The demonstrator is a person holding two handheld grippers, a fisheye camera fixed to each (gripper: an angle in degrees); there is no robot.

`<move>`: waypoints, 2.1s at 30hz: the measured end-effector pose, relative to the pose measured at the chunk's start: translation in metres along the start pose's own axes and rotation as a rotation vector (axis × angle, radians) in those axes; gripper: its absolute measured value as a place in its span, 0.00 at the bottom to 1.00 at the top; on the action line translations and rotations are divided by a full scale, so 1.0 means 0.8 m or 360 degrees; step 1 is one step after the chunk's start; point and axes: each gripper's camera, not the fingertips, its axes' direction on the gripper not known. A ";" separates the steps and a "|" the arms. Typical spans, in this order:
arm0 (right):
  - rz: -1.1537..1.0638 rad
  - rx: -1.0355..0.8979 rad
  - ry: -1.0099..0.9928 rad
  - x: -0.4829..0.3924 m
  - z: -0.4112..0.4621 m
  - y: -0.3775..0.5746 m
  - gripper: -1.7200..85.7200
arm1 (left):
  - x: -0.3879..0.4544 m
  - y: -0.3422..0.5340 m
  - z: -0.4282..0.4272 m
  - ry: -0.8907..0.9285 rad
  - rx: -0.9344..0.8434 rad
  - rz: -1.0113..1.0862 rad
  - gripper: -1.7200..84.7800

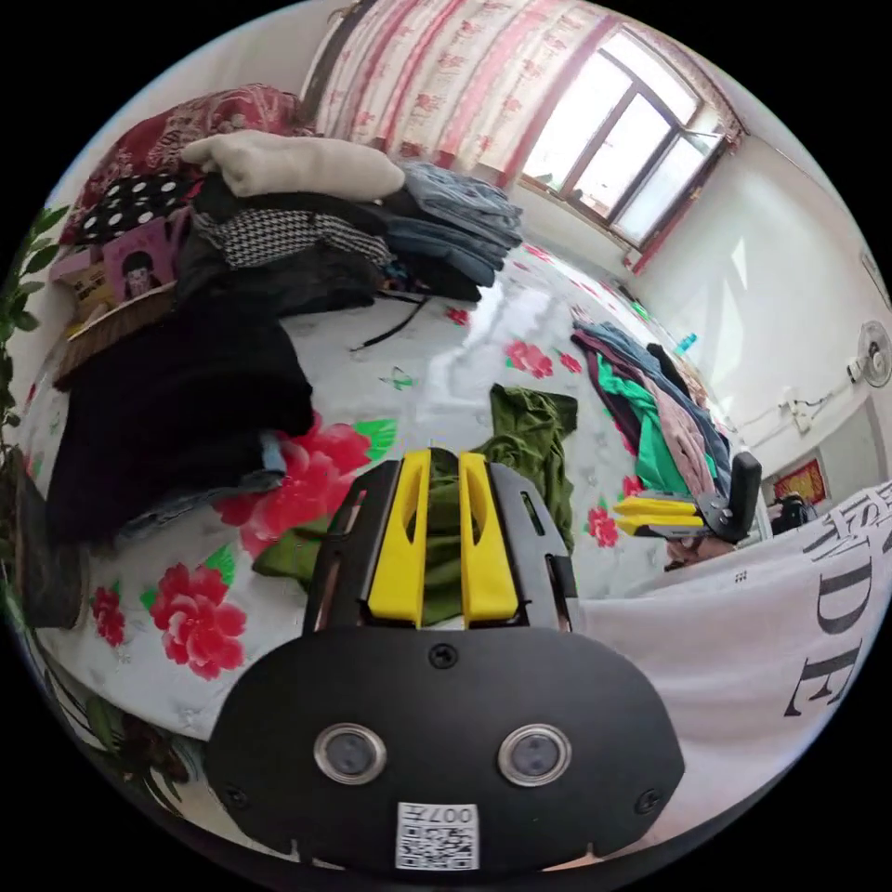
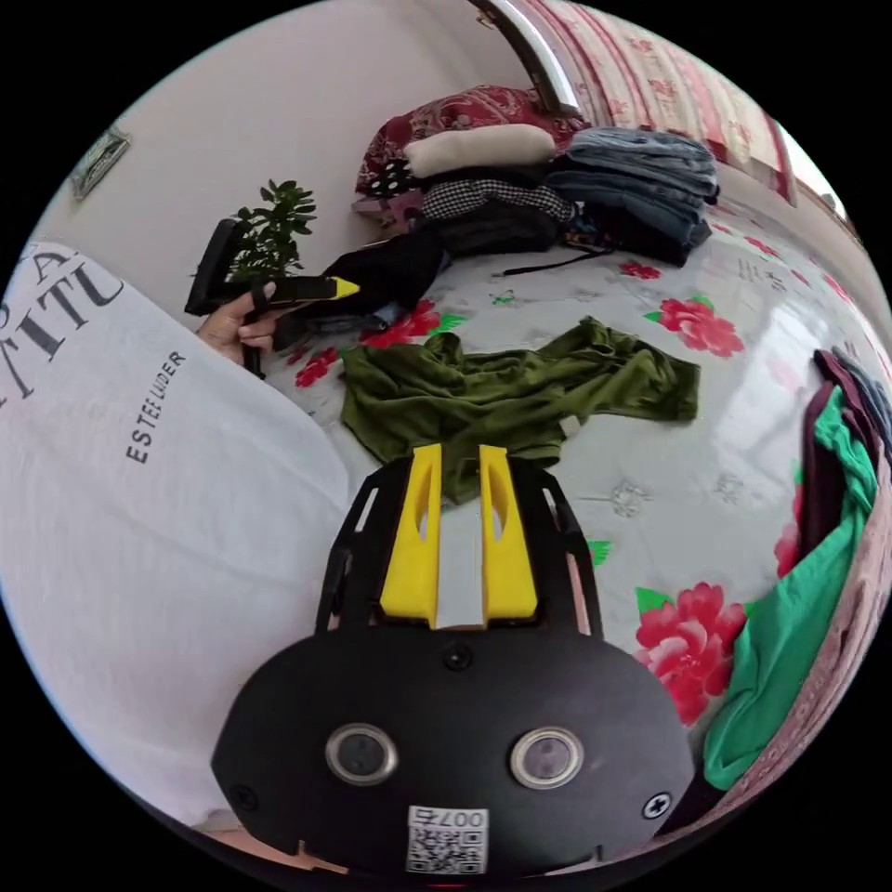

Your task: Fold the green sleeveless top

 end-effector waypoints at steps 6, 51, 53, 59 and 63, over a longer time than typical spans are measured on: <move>0.0353 -0.0071 0.0712 0.138 -0.027 0.036 0.04 | 0.085 -0.002 0.082 0.0151 -0.0291 0.0319 0.10; 0.0285 -0.0364 0.0287 0.263 0.032 -0.167 0.03 | 0.060 0.001 0.108 0.0142 -0.0368 0.0269 0.01; 0.0173 -0.0128 0.0362 0.229 -0.042 -0.162 0.02 | 0.034 0.003 0.078 0.0159 -0.0253 0.0199 0.01; -0.0025 0.0447 0.0472 0.145 -0.292 -0.211 0.02 | -0.020 -0.107 -0.034 0.0190 0.0183 0.0350 0.01; -0.0118 0.0891 0.0571 0.063 -0.437 -0.220 0.02 | 0.008 -0.179 -0.185 0.0303 0.0699 0.0559 0.01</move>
